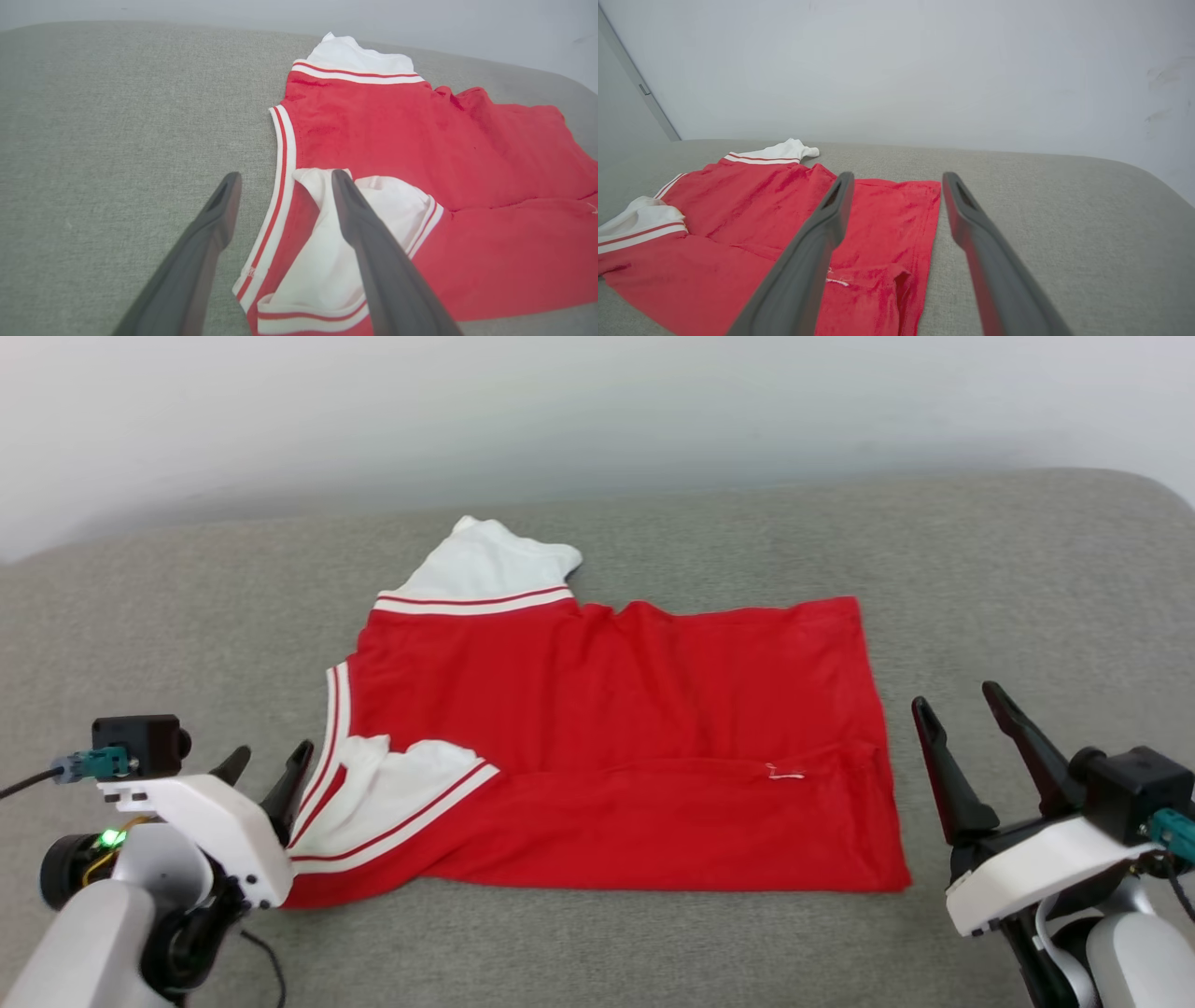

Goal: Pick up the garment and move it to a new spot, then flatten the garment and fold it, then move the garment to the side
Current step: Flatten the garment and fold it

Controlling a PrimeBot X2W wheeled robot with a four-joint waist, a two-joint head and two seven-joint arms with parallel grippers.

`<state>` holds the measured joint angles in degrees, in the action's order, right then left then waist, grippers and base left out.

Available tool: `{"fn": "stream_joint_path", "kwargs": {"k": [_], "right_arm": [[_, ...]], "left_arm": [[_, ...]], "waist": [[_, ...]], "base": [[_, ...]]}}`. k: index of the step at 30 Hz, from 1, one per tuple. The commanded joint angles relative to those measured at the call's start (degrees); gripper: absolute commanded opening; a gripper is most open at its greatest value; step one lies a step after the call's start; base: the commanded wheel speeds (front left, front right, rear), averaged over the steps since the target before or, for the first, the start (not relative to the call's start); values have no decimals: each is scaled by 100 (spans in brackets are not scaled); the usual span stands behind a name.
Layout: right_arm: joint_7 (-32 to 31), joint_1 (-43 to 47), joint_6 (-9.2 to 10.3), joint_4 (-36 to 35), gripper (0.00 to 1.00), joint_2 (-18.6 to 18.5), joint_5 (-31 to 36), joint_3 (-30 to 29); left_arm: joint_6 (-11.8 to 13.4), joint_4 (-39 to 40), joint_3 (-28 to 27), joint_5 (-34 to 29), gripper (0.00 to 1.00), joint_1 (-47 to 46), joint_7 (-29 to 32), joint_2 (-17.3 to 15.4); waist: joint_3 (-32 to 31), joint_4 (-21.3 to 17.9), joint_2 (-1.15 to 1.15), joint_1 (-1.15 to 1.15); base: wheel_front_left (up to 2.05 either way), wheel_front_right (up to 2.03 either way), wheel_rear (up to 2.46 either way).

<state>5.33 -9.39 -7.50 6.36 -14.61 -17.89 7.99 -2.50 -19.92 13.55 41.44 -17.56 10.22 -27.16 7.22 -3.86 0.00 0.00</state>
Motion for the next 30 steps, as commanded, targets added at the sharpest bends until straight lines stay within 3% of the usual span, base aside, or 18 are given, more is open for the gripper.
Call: {"fn": "stream_joint_path", "kwargs": {"k": [1,11,14,17,18,19,20,25,30], "right_arm": [[11,124,2,-80,100,88,54,-43],[-77,367,2,-498,100,451,193,-125],[-58,292,2,-489,100,476,173,-85],[-65,222,2,-455,100,479,123,-102],[-70,209,2,-450,100,457,97,-100],[-92,191,2,-431,100,450,48,-137],[-148,186,3,-405,100,445,-5,-161],[-832,192,2,-342,100,263,-490,-315],[-2250,150,2,-160,100,-43,-974,-447]], "left_arm": [[1,121,2,58,100,105,208,-108],[3,725,140,643,100,716,2186,-950],[63,632,167,747,100,815,2430,-981],[71,484,251,962,100,877,2677,-804],[60,447,286,1034,50,897,2743,-709],[24,431,338,1109,31,914,2816,-615],[0,426,362,1162,0,919,2821,-533],[-56,404,303,1173,0,842,2506,-425],[-103,535,102,1018,0,716,1907,-439]], "waist": [[-65,-124,0,0],[337,-452,0,0],[487,-521,0,0],[597,-559,0,0],[617,-568,0,0],[631,-572,0,0],[639,-568,0,0],[607,-459,0,0],[520,-272,0,0]], "base": [[0,0,0],[0,0,0],[0,0,0],[0,0,0],[0,0,0],[0,0,0],[0,0,0],[0,0,0],[0,0,0]]}}
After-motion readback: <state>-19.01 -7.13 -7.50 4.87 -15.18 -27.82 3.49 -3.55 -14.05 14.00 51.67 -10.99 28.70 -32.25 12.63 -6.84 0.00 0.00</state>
